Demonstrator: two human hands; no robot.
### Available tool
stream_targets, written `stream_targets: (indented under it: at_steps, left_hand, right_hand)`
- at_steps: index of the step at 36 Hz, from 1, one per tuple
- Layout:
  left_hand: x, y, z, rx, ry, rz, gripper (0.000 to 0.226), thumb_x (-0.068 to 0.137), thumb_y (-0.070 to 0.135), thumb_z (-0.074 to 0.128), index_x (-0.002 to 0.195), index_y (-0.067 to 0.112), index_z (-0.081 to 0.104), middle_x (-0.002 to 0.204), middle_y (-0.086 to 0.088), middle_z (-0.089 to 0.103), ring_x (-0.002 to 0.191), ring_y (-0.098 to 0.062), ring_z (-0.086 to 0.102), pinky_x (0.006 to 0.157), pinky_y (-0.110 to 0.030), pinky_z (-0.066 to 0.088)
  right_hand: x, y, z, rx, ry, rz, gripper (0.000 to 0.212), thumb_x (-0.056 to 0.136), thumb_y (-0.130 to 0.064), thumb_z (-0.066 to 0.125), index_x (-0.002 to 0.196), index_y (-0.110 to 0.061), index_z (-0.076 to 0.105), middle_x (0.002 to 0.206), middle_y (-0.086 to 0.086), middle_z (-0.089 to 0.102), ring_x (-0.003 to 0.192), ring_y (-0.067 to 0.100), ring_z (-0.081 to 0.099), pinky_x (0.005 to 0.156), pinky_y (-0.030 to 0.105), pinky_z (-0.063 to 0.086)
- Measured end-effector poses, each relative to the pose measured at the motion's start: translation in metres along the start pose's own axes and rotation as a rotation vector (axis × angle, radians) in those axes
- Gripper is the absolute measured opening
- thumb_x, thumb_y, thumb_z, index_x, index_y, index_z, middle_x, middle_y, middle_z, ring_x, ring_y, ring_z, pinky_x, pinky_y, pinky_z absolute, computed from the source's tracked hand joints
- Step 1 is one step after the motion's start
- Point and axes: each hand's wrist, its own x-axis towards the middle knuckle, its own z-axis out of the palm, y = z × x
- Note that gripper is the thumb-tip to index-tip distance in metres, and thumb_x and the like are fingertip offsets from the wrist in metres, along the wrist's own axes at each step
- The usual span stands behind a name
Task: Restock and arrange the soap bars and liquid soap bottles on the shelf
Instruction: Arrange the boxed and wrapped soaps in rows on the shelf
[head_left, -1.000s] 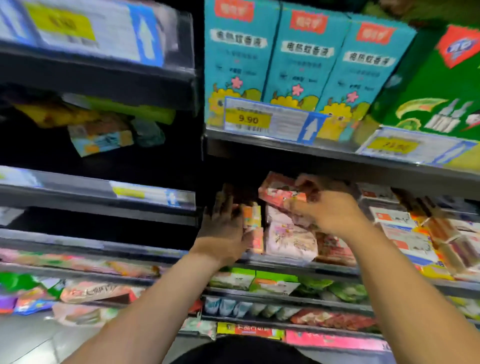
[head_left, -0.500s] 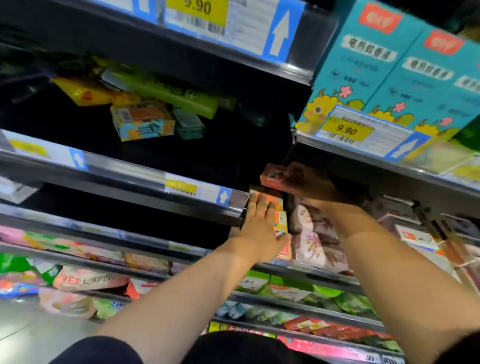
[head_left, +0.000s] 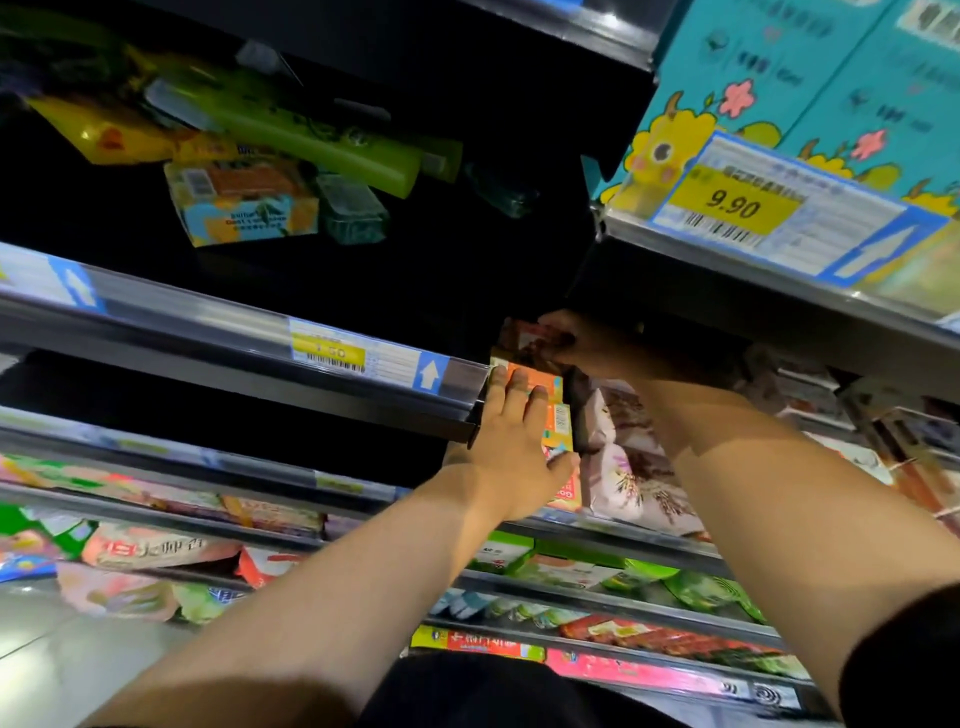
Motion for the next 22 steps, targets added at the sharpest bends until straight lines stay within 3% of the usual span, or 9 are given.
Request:
stream_targets:
  at_steps: [5, 11, 14, 19, 22]
  left_hand:
    - [0.001, -0.001, 0.003, -0.023, 0.015, -0.010, 0.082, 0.101, 0.061, 0.029, 0.159, 0.013, -0.003, 0.166, -0.010, -0.013, 0.151, -0.029, -0.019, 0.116, -0.040, -0.015]
    - [-0.005, 0.003, -0.006, 0.041, 0.001, -0.002, 0.080, 0.103, 0.058, 0.025, 0.158, 0.012, -0.007, 0.166, -0.008, -0.014, 0.151, -0.025, -0.020, 0.116, -0.040, -0.016]
    - [-0.004, 0.003, -0.004, 0.032, 0.004, -0.023, 0.081, 0.102, 0.060, 0.026, 0.159, 0.013, -0.008, 0.166, -0.006, -0.014, 0.151, -0.025, -0.021, 0.116, -0.040, -0.015]
    - [-0.002, 0.002, -0.002, 0.032, 0.007, -0.023, 0.082, 0.101, 0.061, 0.028, 0.159, 0.013, -0.005, 0.166, -0.008, -0.013, 0.151, -0.027, -0.018, 0.119, -0.042, -0.011]
    - [-0.001, 0.001, 0.001, 0.009, 0.020, -0.029, 0.084, 0.100, 0.062, 0.029, 0.159, 0.012, -0.004, 0.166, -0.009, -0.013, 0.152, -0.028, -0.017, 0.120, -0.041, -0.009]
  right_hand:
    - [0.007, 0.009, 0.007, -0.039, -0.015, -0.010, 0.078, 0.090, -0.028, 0.072, 0.153, -0.009, 0.030, 0.152, 0.011, 0.041, 0.137, 0.025, 0.041, 0.094, 0.014, 0.028]
    - [0.014, 0.012, 0.010, -0.053, -0.070, -0.001, 0.080, 0.091, -0.024, 0.070, 0.155, -0.009, 0.024, 0.158, 0.013, 0.033, 0.143, 0.028, 0.034, 0.108, 0.022, 0.027]
    - [0.015, 0.012, 0.009, -0.013, -0.087, -0.006, 0.077, 0.092, -0.016, 0.068, 0.155, -0.007, 0.024, 0.158, 0.012, 0.033, 0.143, 0.027, 0.035, 0.102, 0.014, 0.026]
    - [0.018, 0.011, 0.007, -0.008, -0.153, 0.019, 0.079, 0.091, -0.022, 0.070, 0.156, -0.016, 0.025, 0.157, 0.010, 0.036, 0.137, 0.025, 0.042, 0.110, 0.029, 0.038]
    - [0.015, 0.008, 0.007, 0.027, -0.141, 0.010, 0.078, 0.090, -0.017, 0.070, 0.155, -0.012, 0.027, 0.155, 0.011, 0.038, 0.136, 0.026, 0.044, 0.111, 0.032, 0.040]
